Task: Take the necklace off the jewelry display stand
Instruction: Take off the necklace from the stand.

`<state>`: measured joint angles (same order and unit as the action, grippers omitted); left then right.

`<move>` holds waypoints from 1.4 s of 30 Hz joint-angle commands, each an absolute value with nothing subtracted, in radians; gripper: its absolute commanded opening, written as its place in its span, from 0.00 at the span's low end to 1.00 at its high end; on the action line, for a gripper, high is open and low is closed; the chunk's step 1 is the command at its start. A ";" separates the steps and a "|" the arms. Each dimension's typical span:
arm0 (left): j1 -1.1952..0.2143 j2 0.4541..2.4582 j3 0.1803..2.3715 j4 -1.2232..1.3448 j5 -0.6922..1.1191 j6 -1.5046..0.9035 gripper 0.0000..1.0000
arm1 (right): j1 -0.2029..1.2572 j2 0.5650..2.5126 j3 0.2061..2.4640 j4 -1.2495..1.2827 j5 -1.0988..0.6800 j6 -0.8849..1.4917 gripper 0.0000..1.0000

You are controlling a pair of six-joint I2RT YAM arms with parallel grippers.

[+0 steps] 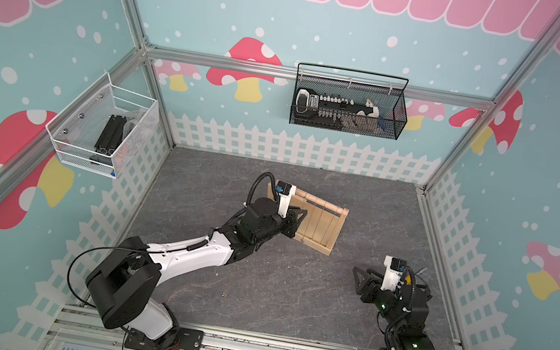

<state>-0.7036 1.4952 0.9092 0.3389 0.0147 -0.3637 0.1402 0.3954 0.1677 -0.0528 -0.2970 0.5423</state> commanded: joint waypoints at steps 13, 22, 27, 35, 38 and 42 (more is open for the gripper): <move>-0.706 1.561 1.026 0.307 -0.042 -0.290 0.23 | 0.148 0.369 0.151 -0.054 -0.304 0.540 0.58; -0.706 1.594 1.049 0.288 -0.083 -0.284 0.20 | 0.147 0.369 0.151 -0.052 -0.310 0.540 0.58; -0.706 1.594 1.050 0.288 -0.103 -0.282 0.18 | 0.148 0.367 0.150 -0.052 -0.310 0.540 0.58; -0.706 1.599 1.065 0.287 -0.109 -0.275 0.12 | 0.147 0.363 0.149 -0.053 -0.310 0.541 0.58; -0.706 1.592 1.064 0.288 -0.109 -0.276 0.07 | 0.147 0.364 0.149 -0.054 -0.309 0.541 0.58; -0.706 1.567 1.064 0.261 -0.112 -0.275 0.00 | 0.148 0.357 0.149 -0.055 -0.310 0.540 0.58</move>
